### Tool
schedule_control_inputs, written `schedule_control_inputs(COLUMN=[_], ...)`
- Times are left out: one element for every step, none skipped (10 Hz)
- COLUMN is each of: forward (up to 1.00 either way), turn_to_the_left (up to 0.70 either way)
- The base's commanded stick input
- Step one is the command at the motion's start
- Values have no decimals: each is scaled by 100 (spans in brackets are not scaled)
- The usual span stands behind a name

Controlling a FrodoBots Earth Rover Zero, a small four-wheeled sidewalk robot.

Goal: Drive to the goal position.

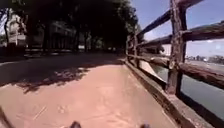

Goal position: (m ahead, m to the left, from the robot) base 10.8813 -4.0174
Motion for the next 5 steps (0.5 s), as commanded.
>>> schedule_control_inputs(forward=[70,70,70,70,70], turn_to_the_left=[0,0,31,35,34])
